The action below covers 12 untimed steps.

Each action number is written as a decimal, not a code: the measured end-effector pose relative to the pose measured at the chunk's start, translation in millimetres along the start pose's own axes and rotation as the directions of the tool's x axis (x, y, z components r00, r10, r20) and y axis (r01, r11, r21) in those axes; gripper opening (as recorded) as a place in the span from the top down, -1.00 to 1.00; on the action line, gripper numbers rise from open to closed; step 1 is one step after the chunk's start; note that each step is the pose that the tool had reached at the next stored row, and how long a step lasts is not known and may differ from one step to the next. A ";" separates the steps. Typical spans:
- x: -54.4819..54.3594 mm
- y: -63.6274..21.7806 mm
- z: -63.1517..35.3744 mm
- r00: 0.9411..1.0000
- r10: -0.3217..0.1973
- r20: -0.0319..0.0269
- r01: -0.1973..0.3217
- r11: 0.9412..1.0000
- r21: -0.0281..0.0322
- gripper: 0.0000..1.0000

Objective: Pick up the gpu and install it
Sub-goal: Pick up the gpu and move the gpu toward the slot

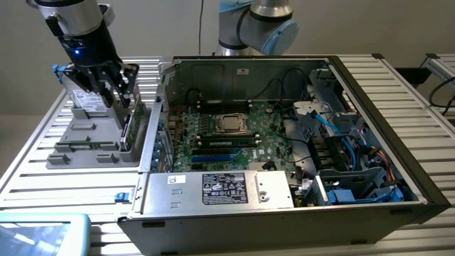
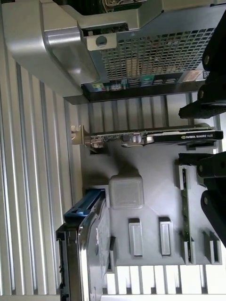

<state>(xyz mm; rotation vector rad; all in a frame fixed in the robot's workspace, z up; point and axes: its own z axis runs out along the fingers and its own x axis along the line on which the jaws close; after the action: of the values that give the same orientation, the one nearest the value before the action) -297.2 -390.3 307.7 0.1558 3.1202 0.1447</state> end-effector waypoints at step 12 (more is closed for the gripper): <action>-1.6 -3.0 21.7 1.000 -0.028 -0.003 0.028 1.000 0.000 0.12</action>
<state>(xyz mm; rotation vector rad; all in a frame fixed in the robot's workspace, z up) -295.4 -391.5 285.9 0.1125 3.1235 0.1449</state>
